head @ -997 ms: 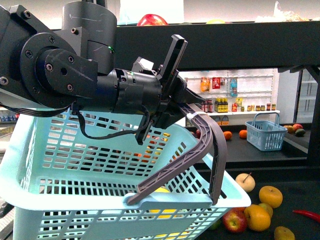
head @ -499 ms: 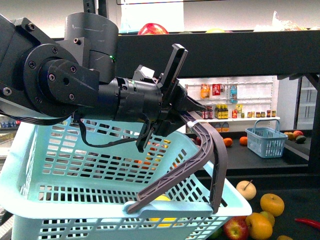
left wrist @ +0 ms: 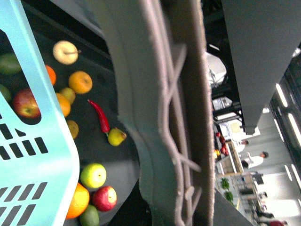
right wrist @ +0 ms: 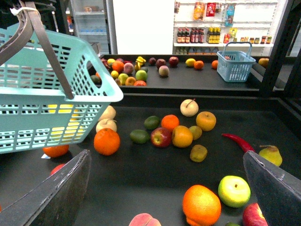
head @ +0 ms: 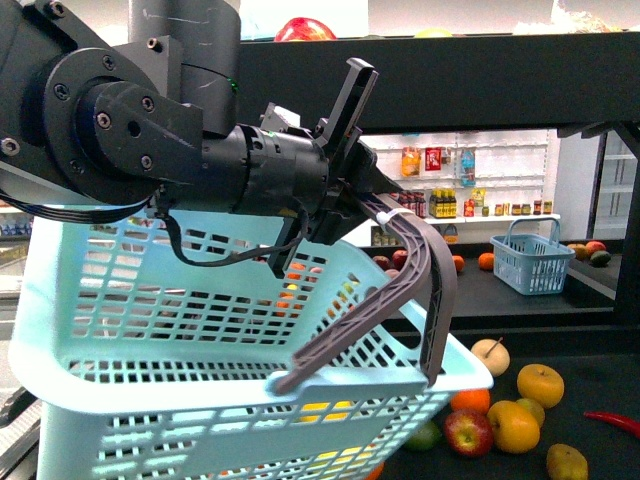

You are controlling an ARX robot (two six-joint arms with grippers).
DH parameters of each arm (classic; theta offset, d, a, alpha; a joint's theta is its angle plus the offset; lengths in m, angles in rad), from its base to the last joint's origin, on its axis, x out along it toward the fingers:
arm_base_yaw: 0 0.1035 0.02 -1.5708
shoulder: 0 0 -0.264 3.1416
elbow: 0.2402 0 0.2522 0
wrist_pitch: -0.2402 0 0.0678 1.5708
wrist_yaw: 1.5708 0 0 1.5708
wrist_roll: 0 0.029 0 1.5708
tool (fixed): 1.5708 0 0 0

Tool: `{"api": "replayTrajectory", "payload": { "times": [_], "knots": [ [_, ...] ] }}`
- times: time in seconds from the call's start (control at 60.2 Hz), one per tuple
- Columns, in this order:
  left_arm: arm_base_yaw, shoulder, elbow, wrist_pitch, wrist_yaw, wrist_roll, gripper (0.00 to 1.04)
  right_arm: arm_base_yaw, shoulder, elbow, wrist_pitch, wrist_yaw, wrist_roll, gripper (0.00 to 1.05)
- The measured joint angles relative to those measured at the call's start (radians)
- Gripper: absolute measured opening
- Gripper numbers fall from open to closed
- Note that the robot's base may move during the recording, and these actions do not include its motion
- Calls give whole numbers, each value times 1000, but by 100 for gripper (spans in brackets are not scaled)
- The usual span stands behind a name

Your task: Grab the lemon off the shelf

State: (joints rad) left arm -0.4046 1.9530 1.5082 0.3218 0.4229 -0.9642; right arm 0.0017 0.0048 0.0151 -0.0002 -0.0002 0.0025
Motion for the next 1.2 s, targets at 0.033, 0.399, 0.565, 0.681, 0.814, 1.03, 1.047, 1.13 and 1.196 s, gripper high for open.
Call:
{"api": "replayTrajectory", "payload": {
  "times": [0.033,0.399,0.565,0.681,0.814,1.03,1.047,1.13,1.196],
  "knots": [
    [4,0,0,7,-16,0,8,0,0,0,0,1,0,97],
    [150,-10,-67,340,-336,-220,8,0,0,0,0,0,0,97],
    [254,-29,-144,468,-376,-320,8,0,0,0,0,0,0,97],
    [325,-44,-198,547,-386,-364,8,0,0,0,0,0,0,97],
    [422,-63,-272,646,-404,-423,8,0,0,0,0,0,0,97],
    [596,-68,-363,748,-388,-468,8,0,0,0,0,0,0,97],
    [610,-68,-367,755,-382,-469,8,0,0,0,0,0,0,97],
    [659,-66,-378,784,-345,-473,8,0,0,0,0,0,0,97],
    [688,-58,-379,805,-311,-474,8,0,0,0,0,0,0,97]
  ]
}}
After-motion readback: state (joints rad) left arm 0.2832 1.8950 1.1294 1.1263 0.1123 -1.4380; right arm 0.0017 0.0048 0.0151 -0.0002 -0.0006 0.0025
